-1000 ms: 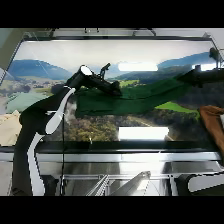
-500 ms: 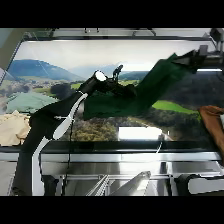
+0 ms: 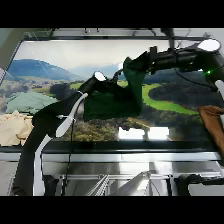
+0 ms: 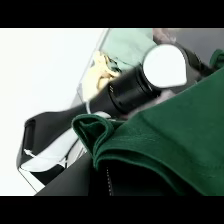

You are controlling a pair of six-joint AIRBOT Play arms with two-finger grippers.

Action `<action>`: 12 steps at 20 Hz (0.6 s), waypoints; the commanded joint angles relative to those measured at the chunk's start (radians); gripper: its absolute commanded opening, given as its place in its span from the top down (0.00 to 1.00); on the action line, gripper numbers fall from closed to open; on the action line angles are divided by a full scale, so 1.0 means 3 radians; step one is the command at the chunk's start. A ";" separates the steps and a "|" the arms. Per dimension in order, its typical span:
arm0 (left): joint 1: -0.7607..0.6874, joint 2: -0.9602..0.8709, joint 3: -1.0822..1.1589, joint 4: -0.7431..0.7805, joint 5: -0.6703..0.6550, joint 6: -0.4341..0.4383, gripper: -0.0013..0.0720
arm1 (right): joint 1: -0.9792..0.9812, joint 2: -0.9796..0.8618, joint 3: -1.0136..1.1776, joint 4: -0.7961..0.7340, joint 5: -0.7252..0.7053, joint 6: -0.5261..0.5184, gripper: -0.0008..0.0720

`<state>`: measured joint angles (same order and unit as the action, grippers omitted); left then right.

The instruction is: Fold the shirts.

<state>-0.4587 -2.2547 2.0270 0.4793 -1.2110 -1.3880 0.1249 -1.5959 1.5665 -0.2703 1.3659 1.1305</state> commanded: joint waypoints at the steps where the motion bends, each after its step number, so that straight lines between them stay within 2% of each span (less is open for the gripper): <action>1: 0.0338 0.0158 0.0313 -0.0392 -0.0994 -0.0062 0.97 | 0.0197 0.0003 0.0004 -0.0139 -0.0247 0.0090 0.96; 4: 0.0936 0.0680 -0.0062 -0.0446 -0.1137 -0.0017 0.97 | 0.0263 -0.0013 0.0003 -0.0150 -0.0430 0.0161 0.96; 6: 0.1377 0.1007 -0.0333 -0.0448 -0.1130 0.0163 0.97 | 0.0402 -0.0069 0.0003 -0.0184 -0.0617 0.0161 0.96; 12: 0.2370 0.1818 -0.1150 -0.0449 -0.1087 0.0515 0.97 | 0.1274 -0.0698 0.0004 -0.0373 -0.1391 0.0223 0.96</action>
<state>0.1169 -1.8225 1.7954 0.3523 -1.5288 -1.2919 0.3805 -1.7103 1.5669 -0.3626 1.0866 1.1877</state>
